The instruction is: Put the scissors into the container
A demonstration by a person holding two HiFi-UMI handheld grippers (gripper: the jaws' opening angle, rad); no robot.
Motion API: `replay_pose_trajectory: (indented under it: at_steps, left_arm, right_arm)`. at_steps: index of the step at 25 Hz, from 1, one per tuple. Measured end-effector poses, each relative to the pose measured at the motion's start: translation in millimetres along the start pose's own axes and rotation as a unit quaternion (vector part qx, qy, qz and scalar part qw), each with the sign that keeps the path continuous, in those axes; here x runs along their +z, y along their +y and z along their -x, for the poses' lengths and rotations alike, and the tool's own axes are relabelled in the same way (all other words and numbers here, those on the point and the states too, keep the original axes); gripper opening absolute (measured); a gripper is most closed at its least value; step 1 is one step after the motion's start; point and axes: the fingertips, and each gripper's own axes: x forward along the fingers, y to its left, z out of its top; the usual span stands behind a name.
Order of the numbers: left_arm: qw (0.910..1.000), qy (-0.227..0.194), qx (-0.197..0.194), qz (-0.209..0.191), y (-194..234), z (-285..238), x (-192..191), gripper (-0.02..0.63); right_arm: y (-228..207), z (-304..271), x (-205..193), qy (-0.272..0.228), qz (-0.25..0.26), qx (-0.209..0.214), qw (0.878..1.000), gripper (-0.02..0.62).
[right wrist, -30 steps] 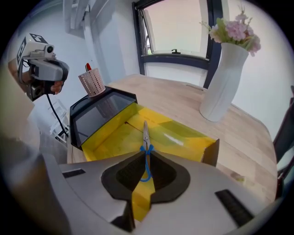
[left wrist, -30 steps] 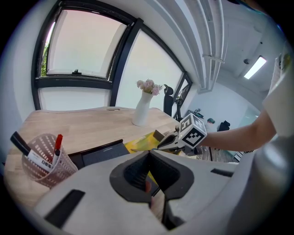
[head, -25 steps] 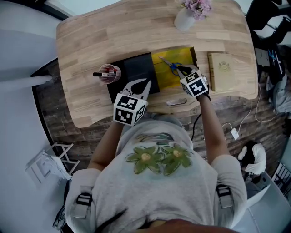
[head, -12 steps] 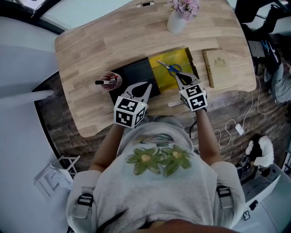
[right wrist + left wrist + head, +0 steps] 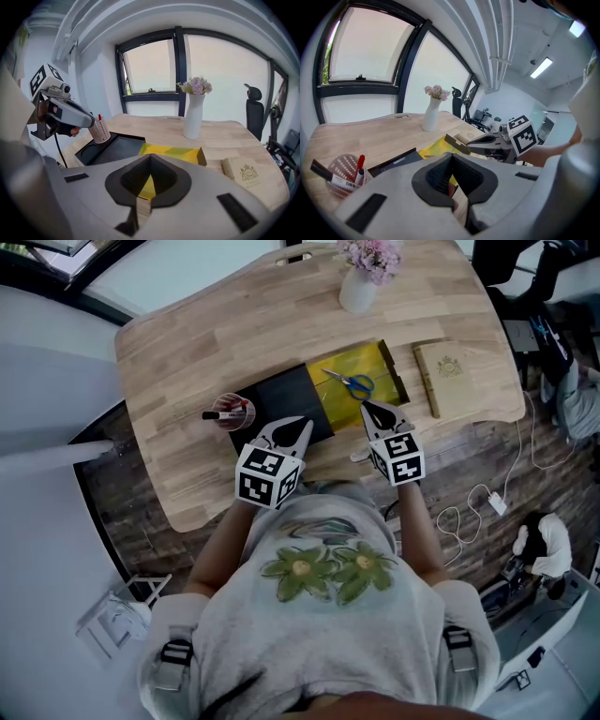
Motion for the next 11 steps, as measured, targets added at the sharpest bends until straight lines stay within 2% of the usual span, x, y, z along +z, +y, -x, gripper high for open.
replay_pose_trajectory:
  at_steps: [11]
  left_arm:
    - [0.9999, -0.003, -0.005, -0.008, -4.5, 15.6, -4.8, 0.006]
  right_arm:
    - [12.7, 9.4, -17.3, 0.014, -0.023, -0.020, 0.999, 0.006]
